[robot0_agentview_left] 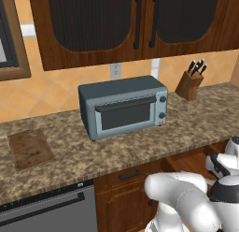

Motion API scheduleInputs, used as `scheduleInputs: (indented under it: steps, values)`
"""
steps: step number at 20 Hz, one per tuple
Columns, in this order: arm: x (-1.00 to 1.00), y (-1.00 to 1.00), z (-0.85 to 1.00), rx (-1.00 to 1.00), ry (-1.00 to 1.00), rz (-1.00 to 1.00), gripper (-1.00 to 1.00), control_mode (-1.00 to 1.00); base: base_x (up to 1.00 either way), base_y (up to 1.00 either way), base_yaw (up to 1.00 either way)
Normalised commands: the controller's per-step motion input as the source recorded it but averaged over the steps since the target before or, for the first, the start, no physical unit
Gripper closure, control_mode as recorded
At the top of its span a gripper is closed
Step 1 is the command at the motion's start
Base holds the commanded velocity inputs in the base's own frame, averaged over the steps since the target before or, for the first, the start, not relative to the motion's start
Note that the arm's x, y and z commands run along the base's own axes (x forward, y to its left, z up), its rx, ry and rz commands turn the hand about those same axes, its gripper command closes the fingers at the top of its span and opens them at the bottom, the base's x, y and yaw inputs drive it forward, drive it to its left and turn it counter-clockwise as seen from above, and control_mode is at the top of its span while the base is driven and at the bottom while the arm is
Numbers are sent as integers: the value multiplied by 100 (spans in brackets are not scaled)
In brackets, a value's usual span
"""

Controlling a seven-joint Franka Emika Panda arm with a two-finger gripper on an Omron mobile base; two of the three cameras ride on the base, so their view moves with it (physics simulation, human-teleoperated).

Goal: Pick up the knife from the drawer and place it on the cutting board. Then place the meat from the plate to the cutting board.

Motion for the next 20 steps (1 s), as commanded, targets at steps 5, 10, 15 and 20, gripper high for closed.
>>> scheduleInputs:
  steps: [5,10,15,20]
  values:
    - [0,0,0,0,0,0,-100,-100,0,0,0]
    - [0,0,0,0,0,0,-100,-100,0,0,0]
    - [0,0,0,0,0,0,-100,-100,0,0,0]
    - [0,-22,-13,-2,0,0,-100,-100,0,0,0]
